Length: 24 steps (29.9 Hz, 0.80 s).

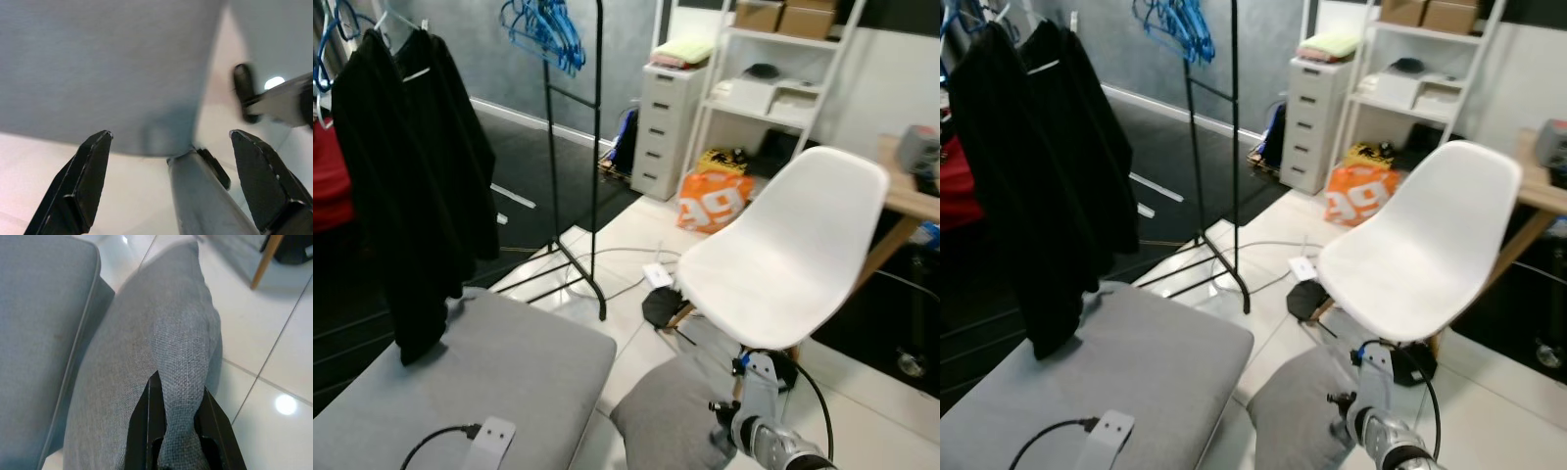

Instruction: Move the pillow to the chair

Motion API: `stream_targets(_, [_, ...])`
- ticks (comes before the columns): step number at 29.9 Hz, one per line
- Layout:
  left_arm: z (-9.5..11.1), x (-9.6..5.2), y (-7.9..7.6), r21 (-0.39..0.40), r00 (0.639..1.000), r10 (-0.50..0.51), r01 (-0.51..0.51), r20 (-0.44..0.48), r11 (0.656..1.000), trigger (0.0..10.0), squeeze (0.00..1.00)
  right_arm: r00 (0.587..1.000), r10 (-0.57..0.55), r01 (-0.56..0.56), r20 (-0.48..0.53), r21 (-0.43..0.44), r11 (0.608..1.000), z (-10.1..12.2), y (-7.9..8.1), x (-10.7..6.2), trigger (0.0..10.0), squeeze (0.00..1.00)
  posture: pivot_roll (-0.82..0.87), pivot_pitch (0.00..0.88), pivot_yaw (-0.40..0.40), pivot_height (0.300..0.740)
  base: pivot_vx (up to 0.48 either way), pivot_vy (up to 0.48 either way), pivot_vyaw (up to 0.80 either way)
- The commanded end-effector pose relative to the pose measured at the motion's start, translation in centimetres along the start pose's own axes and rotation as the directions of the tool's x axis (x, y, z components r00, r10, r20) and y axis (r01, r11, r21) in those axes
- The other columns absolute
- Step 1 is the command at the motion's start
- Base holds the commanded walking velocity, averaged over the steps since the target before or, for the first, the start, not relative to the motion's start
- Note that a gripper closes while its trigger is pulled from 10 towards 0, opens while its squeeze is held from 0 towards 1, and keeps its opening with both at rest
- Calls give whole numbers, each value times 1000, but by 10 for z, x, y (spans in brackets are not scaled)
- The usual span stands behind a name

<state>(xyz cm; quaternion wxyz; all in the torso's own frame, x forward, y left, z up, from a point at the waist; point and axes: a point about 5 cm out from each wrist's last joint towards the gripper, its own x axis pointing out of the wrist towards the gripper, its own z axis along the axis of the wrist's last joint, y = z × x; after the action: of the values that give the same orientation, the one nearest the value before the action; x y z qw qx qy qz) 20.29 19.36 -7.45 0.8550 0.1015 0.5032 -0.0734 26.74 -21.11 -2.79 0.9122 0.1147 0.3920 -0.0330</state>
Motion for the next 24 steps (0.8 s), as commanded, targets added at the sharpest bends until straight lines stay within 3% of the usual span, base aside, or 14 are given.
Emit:
stream_targets(1, [-5, 0, 1, 1, 1000, 5, -5, -12, 1000, 10000, 0, 999, 0, 1, 50, -18, 1000, 12, 0, 0, 10000, 0, -147, 0, -74, 740, 0, -480, 0])
stream_targets(24, [4, 0, 3, -11, 1000, 7, -7, 6, 1000, 10000, 0, 998, 1, 0, 61, -13, 1000, 14, 0, 0, 10000, 0, -148, 0, -74, 740, 0, -459, 0])
